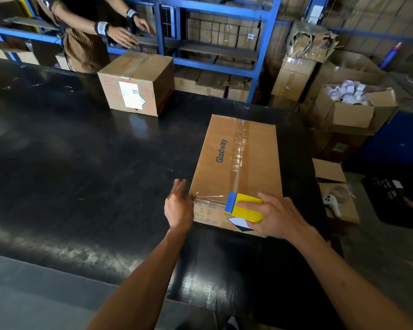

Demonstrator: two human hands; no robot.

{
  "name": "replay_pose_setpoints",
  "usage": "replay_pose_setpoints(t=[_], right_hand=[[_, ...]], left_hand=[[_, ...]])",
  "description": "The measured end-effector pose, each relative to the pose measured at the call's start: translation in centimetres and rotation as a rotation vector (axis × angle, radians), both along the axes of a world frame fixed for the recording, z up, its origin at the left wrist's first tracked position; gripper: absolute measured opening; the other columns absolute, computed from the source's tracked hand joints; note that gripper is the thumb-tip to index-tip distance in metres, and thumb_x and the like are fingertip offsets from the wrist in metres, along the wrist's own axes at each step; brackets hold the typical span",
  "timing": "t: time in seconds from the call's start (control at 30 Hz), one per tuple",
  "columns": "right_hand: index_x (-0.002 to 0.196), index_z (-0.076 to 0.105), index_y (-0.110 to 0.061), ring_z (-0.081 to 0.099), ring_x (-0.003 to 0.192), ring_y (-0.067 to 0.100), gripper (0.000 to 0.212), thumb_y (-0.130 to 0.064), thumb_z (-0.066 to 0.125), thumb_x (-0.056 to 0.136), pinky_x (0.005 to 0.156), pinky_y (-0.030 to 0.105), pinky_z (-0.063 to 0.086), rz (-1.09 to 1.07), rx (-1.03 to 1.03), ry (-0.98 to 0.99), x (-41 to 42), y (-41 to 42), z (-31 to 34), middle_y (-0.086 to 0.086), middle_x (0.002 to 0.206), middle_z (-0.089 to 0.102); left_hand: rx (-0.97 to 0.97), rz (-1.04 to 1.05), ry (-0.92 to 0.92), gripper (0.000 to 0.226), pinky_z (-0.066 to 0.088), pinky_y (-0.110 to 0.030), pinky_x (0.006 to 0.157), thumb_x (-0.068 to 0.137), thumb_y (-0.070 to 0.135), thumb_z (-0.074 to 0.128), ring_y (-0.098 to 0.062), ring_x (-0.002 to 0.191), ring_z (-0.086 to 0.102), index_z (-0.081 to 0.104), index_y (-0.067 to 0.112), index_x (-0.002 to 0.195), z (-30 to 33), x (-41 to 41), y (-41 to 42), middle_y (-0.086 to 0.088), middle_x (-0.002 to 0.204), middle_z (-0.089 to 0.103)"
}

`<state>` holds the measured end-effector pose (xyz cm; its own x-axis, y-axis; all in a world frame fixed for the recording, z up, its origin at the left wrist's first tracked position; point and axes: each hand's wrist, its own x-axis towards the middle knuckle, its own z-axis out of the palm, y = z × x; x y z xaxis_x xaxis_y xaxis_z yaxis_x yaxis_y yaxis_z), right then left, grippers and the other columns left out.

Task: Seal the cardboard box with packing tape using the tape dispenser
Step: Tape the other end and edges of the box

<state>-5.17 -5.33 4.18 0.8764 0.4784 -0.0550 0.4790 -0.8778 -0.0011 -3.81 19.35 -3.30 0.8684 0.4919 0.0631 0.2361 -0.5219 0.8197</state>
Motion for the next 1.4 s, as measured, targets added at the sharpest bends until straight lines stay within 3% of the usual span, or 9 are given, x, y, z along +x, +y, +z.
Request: replay_pose_setpoints(t=[0.07, 0.17, 0.27, 0.37, 0.47, 0.67, 0.83, 1.07, 1.4], right_hand=[[0.125, 0.062, -0.049, 0.061, 0.067, 0.024, 0.053, -0.056, 0.065, 0.073, 0.055, 0.024, 0.033, 0.000, -0.009, -0.001, 0.1, 0.1, 0.1, -0.001, 0.083, 0.054], [0.134, 0.052, -0.053, 0.061, 0.083, 0.023, 0.054, -0.057, 0.060, 0.081, 0.064, 0.025, 0.034, -0.004, -0.005, 0.018, 0.3, 0.3, 0.4, -0.003, 0.091, 0.049], [0.140, 0.043, -0.055, 0.059, 0.095, 0.021, 0.056, -0.060, 0.055, 0.086, 0.070, 0.025, 0.032, -0.008, 0.006, 0.025, 0.4, 0.3, 0.6, -0.005, 0.097, 0.043], [0.140, 0.043, -0.056, 0.059, 0.099, 0.021, 0.055, -0.060, 0.056, 0.086, 0.070, 0.025, 0.033, -0.006, 0.011, 0.026, 0.5, 0.3, 0.7, -0.003, 0.107, 0.052], [0.138, 0.046, -0.054, 0.060, 0.100, 0.023, 0.054, -0.059, 0.057, 0.086, 0.071, 0.027, 0.037, 0.001, 0.014, 0.042, 0.6, 0.4, 0.5, -0.001, 0.108, 0.055], [0.137, 0.049, -0.053, 0.062, 0.101, 0.028, 0.054, -0.056, 0.061, 0.084, 0.078, 0.034, 0.047, -0.025, 0.013, 0.076, 0.8, 0.9, 0.9, 0.001, 0.110, 0.059], [0.136, 0.048, -0.056, 0.063, 0.104, 0.027, 0.053, -0.057, 0.060, 0.084, 0.081, 0.035, 0.048, -0.039, -0.010, 0.066, 0.9, 1.2, 0.9, 0.001, 0.115, 0.059], [0.130, 0.056, -0.054, 0.067, 0.093, 0.030, 0.051, -0.060, 0.063, 0.080, 0.074, 0.036, 0.049, -0.021, 0.015, 0.044, 1.3, 1.0, 0.5, 0.002, 0.101, 0.062], [0.138, 0.041, -0.060, 0.061, 0.108, 0.022, 0.055, -0.065, 0.052, 0.085, 0.082, 0.032, 0.046, -0.007, -0.078, 0.057, 1.8, 1.0, 0.7, -0.003, 0.113, 0.058]], left_hand=[[0.042, 0.011, 0.141, 0.058, 0.051, -0.040, 0.089, 0.084, 0.034, 0.077, -0.030, 0.120, 0.062, 0.058, 0.025, 0.138, -0.5, 0.6, 1.2, 0.000, 0.148, 0.053], [-0.066, 0.001, 0.291, 0.076, 0.058, -0.039, 0.085, 0.064, 0.069, 0.078, -0.027, 0.098, 0.072, 0.065, 0.032, 0.129, -1.6, 1.3, 3.8, 0.003, 0.128, 0.069], [-0.152, -0.081, 0.248, 0.076, 0.059, -0.040, 0.084, 0.066, 0.064, 0.081, -0.024, 0.095, 0.073, 0.065, 0.026, 0.130, -2.1, 1.5, 4.6, 0.002, 0.127, 0.070], [0.326, -0.209, -0.088, 0.057, 0.050, -0.045, 0.093, 0.088, 0.044, 0.071, -0.033, 0.121, 0.057, 0.060, 0.016, 0.137, -3.1, 1.4, 3.7, -0.010, 0.144, 0.057], [0.881, -0.679, -0.569, 0.053, 0.036, -0.051, 0.112, 0.096, 0.027, 0.054, -0.036, 0.137, 0.045, 0.048, 0.010, 0.146, -4.0, 2.2, 2.1, -0.015, 0.157, 0.038], [1.255, -1.126, -0.493, 0.065, 0.025, -0.048, 0.121, 0.103, 0.036, 0.045, -0.027, 0.152, 0.021, 0.022, 0.008, 0.156, -3.7, 6.4, 2.0, -0.010, 0.164, 0.024], [1.129, -1.140, -0.433, 0.059, 0.026, -0.043, 0.119, 0.107, 0.042, 0.030, -0.021, 0.151, 0.023, 0.026, 0.009, 0.156, -5.0, 7.0, 2.4, -0.007, 0.164, 0.025], [1.088, -1.096, -0.462, 0.059, 0.033, -0.044, 0.119, 0.106, 0.041, 0.039, -0.025, 0.150, 0.027, 0.032, 0.007, 0.154, -6.0, 6.9, 5.0, -0.010, 0.162, 0.030], [1.038, -1.111, -0.387, 0.059, 0.026, -0.043, 0.122, 0.107, 0.042, 0.033, -0.024, 0.150, 0.026, 0.028, 0.009, 0.155, -5.8, 6.5, 5.0, -0.010, 0.162, 0.029]])
